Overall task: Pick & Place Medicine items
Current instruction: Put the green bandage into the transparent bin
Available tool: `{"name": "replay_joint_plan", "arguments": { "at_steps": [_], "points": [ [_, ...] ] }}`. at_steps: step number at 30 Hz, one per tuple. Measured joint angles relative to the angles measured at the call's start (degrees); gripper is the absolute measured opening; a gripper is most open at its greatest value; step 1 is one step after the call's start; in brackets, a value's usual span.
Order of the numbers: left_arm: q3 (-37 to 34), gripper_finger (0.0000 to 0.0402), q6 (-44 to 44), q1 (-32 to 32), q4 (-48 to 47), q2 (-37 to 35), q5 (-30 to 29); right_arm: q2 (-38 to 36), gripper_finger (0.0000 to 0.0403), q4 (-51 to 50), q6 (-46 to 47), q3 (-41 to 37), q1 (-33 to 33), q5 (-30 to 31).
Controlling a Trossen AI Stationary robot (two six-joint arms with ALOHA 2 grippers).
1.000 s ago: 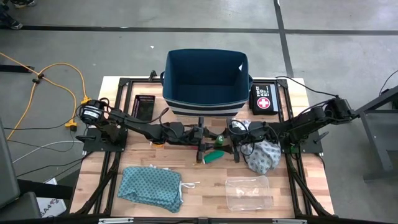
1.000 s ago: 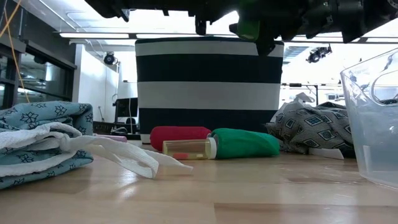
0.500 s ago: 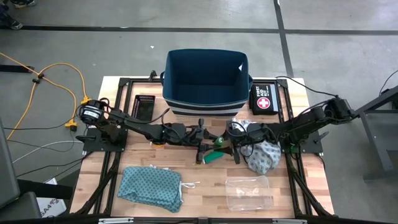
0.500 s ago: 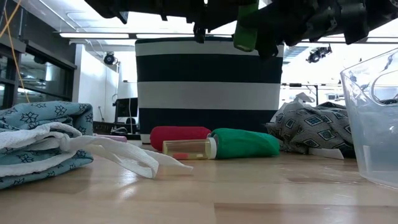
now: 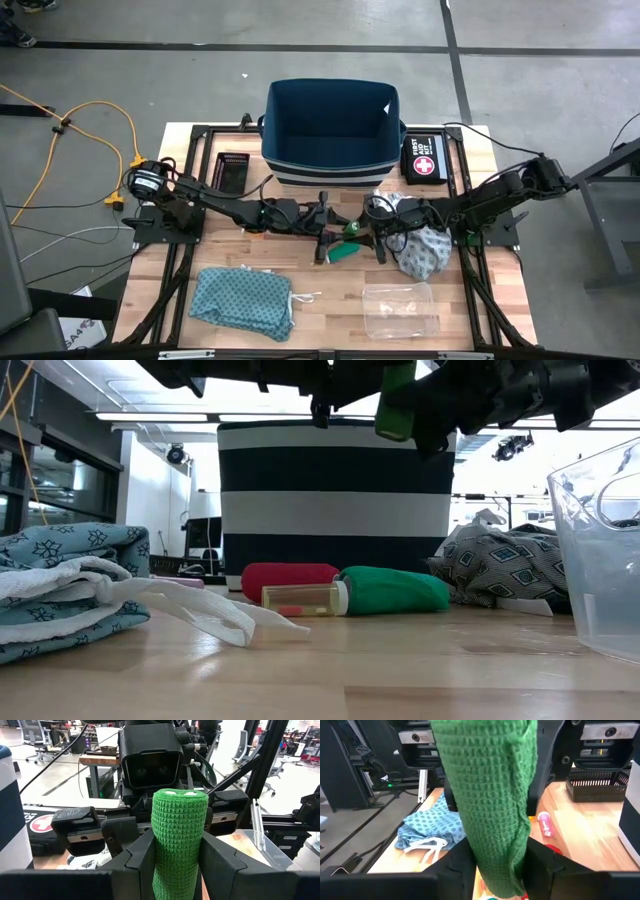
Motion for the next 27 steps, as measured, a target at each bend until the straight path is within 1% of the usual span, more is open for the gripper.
{"name": "replay_joint_plan", "arguments": {
  "at_steps": [4,11,14,21,27],
  "points": [
    [0.0,0.0124,0.02,0.0,0.0,0.0,0.0,0.0,0.0102,0.0,-1.13,0.0,0.0,-0.04],
    [0.0,0.0126,-0.02,0.0,0.0,0.0,0.0,0.0,0.0099,0.02,-1.4,0.0,0.0,-0.01],
    [0.0,0.0139,0.02,0.02,-0.04,0.0,0.42,0.0,0.0098,0.02,-1.4,0.0,0.0,0.02],
    [0.0,0.019,0.04,0.04,-0.02,0.0,3.54,0.0,0.0098,0.02,-1.4,0.0,0.04,-0.2],
    [0.0,0.0198,0.07,0.02,-0.02,0.0,4.52,0.0,0.0098,0.04,-0.31,0.0,0.49,-1.92]
  ]
}}
